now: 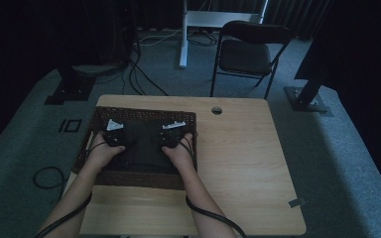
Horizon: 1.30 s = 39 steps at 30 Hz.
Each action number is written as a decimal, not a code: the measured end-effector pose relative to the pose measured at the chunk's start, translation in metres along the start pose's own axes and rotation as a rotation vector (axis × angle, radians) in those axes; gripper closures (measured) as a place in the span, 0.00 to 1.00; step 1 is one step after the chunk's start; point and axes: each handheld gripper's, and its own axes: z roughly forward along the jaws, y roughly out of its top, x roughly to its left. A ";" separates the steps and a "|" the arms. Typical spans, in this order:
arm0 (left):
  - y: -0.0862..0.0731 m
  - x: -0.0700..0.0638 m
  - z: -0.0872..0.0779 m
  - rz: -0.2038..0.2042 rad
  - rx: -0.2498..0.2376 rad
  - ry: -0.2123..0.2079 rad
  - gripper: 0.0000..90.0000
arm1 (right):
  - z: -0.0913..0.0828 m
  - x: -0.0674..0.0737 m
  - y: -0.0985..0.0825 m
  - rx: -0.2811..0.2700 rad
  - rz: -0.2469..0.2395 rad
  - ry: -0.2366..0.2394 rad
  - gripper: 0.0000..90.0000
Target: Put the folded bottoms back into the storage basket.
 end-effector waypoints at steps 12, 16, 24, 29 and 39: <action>0.015 0.004 -0.021 0.010 -0.069 0.051 0.21 | -0.014 -0.001 0.011 -0.079 -0.027 -0.010 0.16; 0.022 0.001 -0.031 0.038 -0.053 0.025 0.21 | -0.025 0.003 0.018 -0.098 -0.029 0.015 0.16; 0.037 -0.005 -0.057 0.030 -0.079 -0.008 0.21 | -0.045 0.006 0.028 -0.145 -0.058 0.016 0.16; 0.043 -0.011 -0.073 0.010 -0.097 -0.039 0.21 | -0.058 0.005 0.034 -0.174 -0.063 0.020 0.16; 0.053 -0.023 -0.105 -0.033 -0.183 -0.036 0.20 | -0.087 -0.002 0.040 -0.227 -0.079 0.006 0.16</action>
